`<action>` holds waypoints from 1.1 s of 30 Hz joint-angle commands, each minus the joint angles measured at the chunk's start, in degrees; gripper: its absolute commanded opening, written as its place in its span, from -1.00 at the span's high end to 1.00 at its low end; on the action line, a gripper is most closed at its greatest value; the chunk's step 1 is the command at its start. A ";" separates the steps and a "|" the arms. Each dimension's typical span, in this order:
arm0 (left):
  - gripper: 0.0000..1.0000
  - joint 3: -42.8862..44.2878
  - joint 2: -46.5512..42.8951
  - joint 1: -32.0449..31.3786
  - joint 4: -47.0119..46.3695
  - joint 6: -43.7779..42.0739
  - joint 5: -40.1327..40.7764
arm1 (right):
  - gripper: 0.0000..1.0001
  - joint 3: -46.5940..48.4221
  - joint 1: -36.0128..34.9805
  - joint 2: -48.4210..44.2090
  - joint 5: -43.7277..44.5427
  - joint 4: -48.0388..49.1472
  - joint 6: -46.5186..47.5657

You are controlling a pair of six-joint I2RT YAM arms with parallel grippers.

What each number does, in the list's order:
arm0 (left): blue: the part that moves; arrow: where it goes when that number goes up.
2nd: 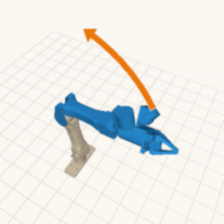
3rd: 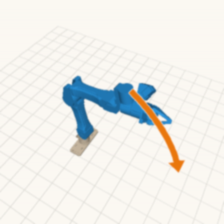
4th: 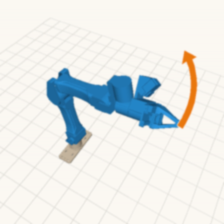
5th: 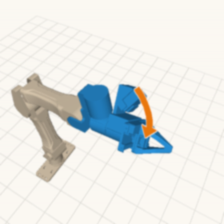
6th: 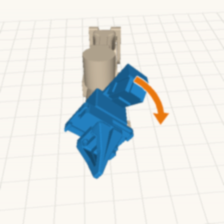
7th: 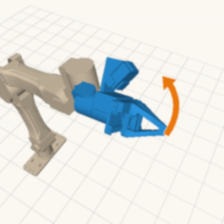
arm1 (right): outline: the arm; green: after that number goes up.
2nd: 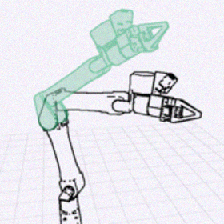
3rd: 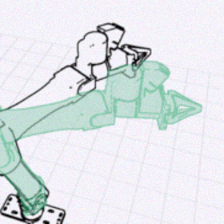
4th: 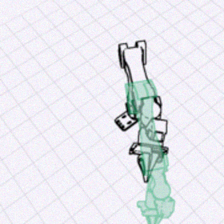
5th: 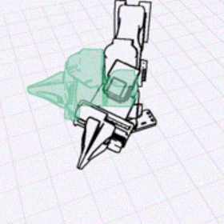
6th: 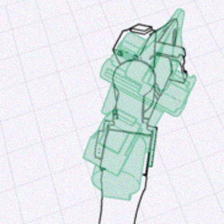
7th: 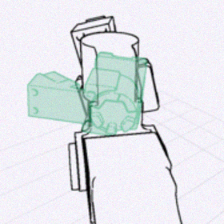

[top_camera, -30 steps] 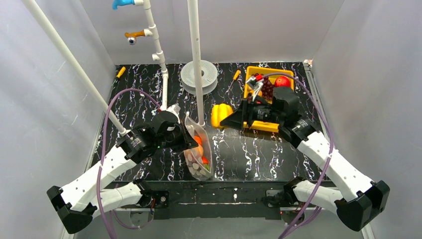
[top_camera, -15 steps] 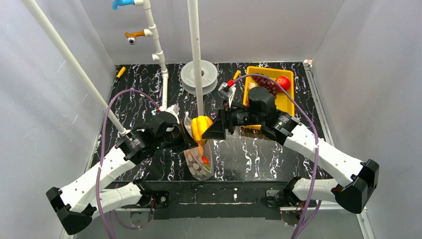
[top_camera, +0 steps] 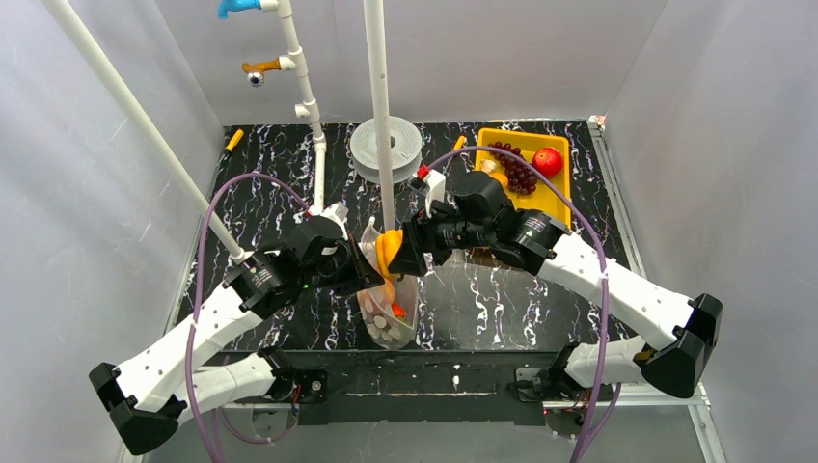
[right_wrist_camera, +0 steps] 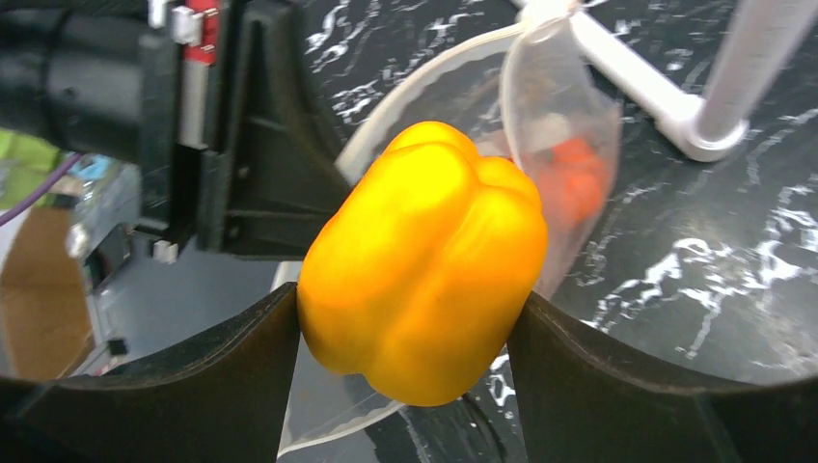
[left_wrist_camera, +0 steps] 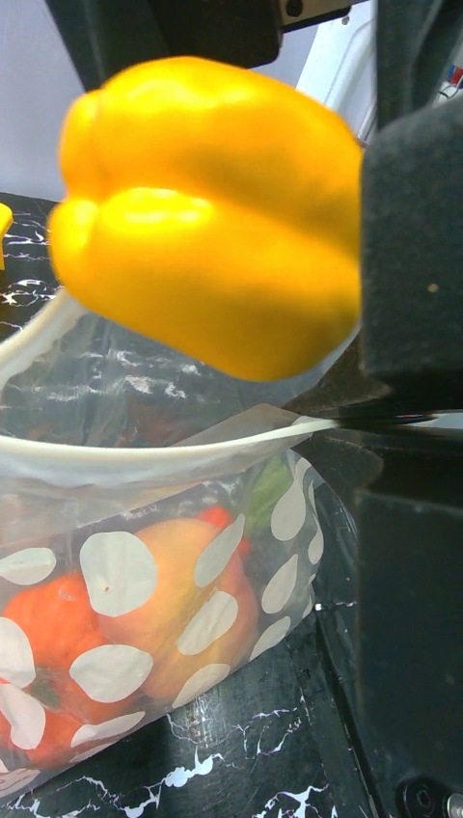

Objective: Place the food in the zip-top bag and seal the zipper
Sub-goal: Place the fake vegetable in the zipper food storage bag.

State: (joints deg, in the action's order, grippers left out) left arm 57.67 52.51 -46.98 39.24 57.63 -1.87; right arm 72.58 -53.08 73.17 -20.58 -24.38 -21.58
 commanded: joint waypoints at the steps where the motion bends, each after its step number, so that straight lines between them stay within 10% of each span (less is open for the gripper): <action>1: 1.00 -0.25 -1.48 -0.06 0.28 -0.38 0.69 | 0.60 4.58 -1.20 0.44 12.26 -4.77 2.42; 16: 1.00 -0.72 -2.80 -0.13 0.13 0.11 0.63 | -0.42 8.79 -4.05 4.11 15.43 -4.66 1.99; 33: 1.00 -1.56 -4.40 -0.07 0.71 0.03 2.28 | -0.90 6.71 -4.05 1.01 15.22 -3.26 2.24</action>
State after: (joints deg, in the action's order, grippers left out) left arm 56.18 48.42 -46.98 39.64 58.08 -0.40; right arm 78.54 -57.06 76.66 -5.72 -30.00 -19.53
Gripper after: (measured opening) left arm 0.007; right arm 0.946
